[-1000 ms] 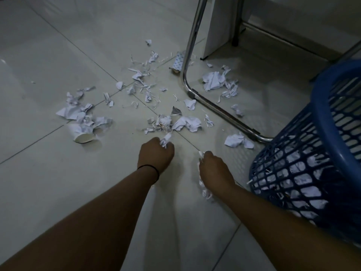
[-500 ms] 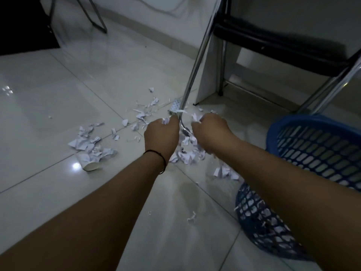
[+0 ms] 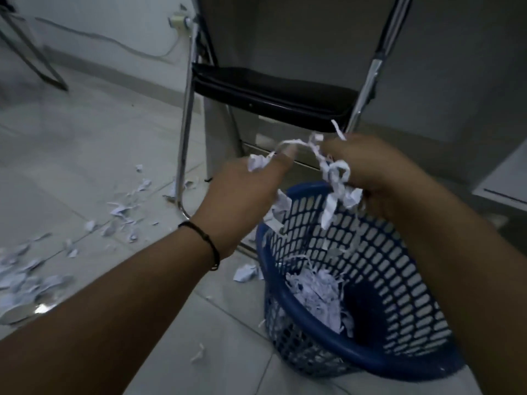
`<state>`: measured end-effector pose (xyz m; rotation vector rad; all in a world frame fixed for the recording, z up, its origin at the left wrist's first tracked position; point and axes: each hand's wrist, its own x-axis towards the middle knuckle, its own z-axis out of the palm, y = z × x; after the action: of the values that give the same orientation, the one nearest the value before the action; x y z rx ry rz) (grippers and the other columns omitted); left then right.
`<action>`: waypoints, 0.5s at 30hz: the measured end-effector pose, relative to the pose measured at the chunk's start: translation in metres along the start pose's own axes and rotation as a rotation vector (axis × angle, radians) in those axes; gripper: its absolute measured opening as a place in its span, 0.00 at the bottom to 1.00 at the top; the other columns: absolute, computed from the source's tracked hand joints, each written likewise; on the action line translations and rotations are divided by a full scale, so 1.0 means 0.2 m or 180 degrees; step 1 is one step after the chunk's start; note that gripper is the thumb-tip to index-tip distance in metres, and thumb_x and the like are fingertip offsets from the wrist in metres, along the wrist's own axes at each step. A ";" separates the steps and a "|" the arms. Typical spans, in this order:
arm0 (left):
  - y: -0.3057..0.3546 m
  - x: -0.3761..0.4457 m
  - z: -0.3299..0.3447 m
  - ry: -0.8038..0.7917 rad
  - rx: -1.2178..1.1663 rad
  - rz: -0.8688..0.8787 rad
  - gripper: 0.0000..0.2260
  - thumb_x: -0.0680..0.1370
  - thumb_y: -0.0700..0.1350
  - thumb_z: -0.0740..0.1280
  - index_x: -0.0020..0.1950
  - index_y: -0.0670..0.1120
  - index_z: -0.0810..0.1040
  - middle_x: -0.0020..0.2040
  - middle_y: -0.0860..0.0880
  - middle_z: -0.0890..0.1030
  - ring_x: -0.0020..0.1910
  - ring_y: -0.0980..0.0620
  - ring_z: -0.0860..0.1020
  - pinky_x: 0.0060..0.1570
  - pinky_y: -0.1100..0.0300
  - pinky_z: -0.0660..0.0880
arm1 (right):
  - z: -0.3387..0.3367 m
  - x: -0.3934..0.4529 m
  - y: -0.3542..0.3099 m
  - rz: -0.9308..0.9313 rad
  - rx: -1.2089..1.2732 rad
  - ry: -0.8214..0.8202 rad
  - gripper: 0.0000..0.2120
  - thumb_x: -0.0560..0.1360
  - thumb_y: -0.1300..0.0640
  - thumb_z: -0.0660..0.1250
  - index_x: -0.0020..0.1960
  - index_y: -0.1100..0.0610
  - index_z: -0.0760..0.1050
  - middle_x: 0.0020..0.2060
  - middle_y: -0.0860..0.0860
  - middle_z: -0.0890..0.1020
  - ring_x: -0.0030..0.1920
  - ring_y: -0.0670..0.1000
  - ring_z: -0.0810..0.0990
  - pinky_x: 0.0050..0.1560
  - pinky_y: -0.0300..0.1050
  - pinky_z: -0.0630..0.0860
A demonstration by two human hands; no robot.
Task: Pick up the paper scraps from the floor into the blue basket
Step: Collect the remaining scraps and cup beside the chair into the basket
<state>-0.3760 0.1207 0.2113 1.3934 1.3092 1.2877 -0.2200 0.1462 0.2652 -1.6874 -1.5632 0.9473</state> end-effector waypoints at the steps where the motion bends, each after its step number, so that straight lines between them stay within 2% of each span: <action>1: 0.01 0.01 0.05 -0.0183 0.0128 -0.0051 0.22 0.70 0.67 0.64 0.26 0.52 0.72 0.28 0.47 0.80 0.23 0.54 0.75 0.22 0.62 0.70 | -0.02 0.00 0.02 0.0179 0.0015 -0.0044 0.16 0.77 0.54 0.61 0.32 0.56 0.71 0.18 0.49 0.72 0.15 0.45 0.68 0.19 0.29 0.63; 3: 0.01 0.02 0.13 -0.0743 0.0338 -0.0546 0.22 0.68 0.71 0.61 0.42 0.55 0.80 0.43 0.43 0.80 0.35 0.48 0.77 0.32 0.57 0.76 | -0.07 0.03 0.11 0.0422 -0.0481 -0.0282 0.14 0.76 0.53 0.62 0.36 0.59 0.74 0.21 0.52 0.75 0.17 0.48 0.70 0.20 0.34 0.66; 4: 0.00 0.02 0.15 -0.1119 0.0393 -0.0894 0.23 0.67 0.73 0.59 0.49 0.59 0.80 0.49 0.42 0.79 0.41 0.47 0.77 0.42 0.55 0.78 | -0.08 0.03 0.14 0.0543 -0.0827 -0.0377 0.14 0.76 0.51 0.62 0.39 0.60 0.75 0.26 0.54 0.77 0.21 0.51 0.73 0.21 0.36 0.69; 5: -0.01 0.02 0.17 -0.1410 0.0356 -0.1122 0.22 0.70 0.72 0.57 0.52 0.61 0.79 0.47 0.46 0.74 0.42 0.50 0.73 0.51 0.52 0.76 | -0.10 0.04 0.17 0.0664 -0.1062 -0.0500 0.15 0.76 0.47 0.63 0.43 0.60 0.76 0.33 0.57 0.80 0.27 0.54 0.77 0.25 0.39 0.73; 6: -0.03 0.03 0.20 -0.1514 0.0310 -0.1298 0.21 0.73 0.69 0.57 0.56 0.59 0.78 0.55 0.41 0.79 0.49 0.42 0.79 0.57 0.49 0.74 | -0.11 0.04 0.18 0.0760 -0.1343 -0.0625 0.17 0.75 0.44 0.63 0.47 0.59 0.76 0.41 0.57 0.81 0.34 0.56 0.80 0.31 0.43 0.78; 7: -0.04 0.04 0.21 -0.1466 0.0337 -0.1431 0.21 0.75 0.64 0.57 0.60 0.53 0.76 0.62 0.38 0.71 0.50 0.46 0.55 0.55 0.49 0.75 | -0.11 0.05 0.20 0.0790 -0.1576 -0.0755 0.19 0.75 0.41 0.62 0.50 0.57 0.76 0.46 0.56 0.81 0.41 0.57 0.81 0.38 0.48 0.81; 8: -0.05 0.06 0.22 -0.1376 0.0512 -0.1486 0.20 0.76 0.60 0.59 0.60 0.48 0.75 0.49 0.41 0.79 0.37 0.50 0.67 0.49 0.51 0.75 | -0.11 0.05 0.20 0.0845 -0.1814 -0.0930 0.22 0.74 0.38 0.62 0.54 0.56 0.74 0.49 0.55 0.80 0.45 0.56 0.81 0.44 0.52 0.81; 10: -0.07 0.10 0.23 -0.1274 0.1195 -0.1215 0.15 0.76 0.52 0.62 0.57 0.43 0.76 0.44 0.44 0.79 0.39 0.46 0.76 0.43 0.54 0.76 | -0.11 0.05 0.20 0.0908 -0.2149 -0.1266 0.24 0.73 0.35 0.61 0.56 0.53 0.73 0.53 0.52 0.80 0.48 0.54 0.79 0.49 0.53 0.79; 11: -0.07 0.12 0.23 -0.1275 0.1459 -0.1013 0.13 0.76 0.49 0.63 0.56 0.42 0.76 0.46 0.43 0.82 0.41 0.45 0.80 0.44 0.55 0.79 | -0.10 0.06 0.20 0.0815 -0.2395 -0.1306 0.24 0.73 0.35 0.60 0.56 0.53 0.75 0.54 0.52 0.80 0.49 0.53 0.79 0.50 0.51 0.77; 13: -0.07 0.14 0.24 -0.1376 0.1486 -0.0820 0.13 0.76 0.42 0.66 0.60 0.43 0.74 0.46 0.41 0.83 0.43 0.45 0.83 0.45 0.51 0.82 | -0.10 0.06 0.19 0.0464 -0.3020 -0.1325 0.21 0.76 0.39 0.58 0.55 0.53 0.78 0.54 0.52 0.80 0.52 0.52 0.78 0.53 0.49 0.73; 15: -0.07 0.16 0.24 -0.1522 0.1372 -0.0812 0.13 0.76 0.39 0.67 0.60 0.42 0.74 0.43 0.40 0.84 0.39 0.49 0.84 0.38 0.57 0.82 | -0.07 0.08 0.18 0.0238 -0.3202 -0.1319 0.15 0.79 0.47 0.58 0.57 0.53 0.78 0.54 0.52 0.80 0.52 0.53 0.80 0.55 0.50 0.76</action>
<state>-0.3330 0.1573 0.1959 1.6315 1.4087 0.4703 -0.1881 0.1592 0.2420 -2.2954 -2.5377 0.5684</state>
